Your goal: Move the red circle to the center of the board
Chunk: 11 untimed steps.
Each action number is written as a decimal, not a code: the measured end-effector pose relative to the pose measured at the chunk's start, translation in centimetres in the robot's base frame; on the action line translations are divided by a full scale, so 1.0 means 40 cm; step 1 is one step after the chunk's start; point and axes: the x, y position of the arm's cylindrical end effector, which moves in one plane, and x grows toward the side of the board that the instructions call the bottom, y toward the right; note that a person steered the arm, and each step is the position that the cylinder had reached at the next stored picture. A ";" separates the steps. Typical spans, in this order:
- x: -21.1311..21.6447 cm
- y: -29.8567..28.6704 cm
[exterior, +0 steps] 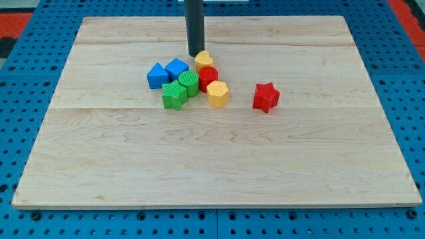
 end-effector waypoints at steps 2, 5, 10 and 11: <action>-0.056 -0.044; 0.292 0.528; 0.284 0.169; 0.276 0.245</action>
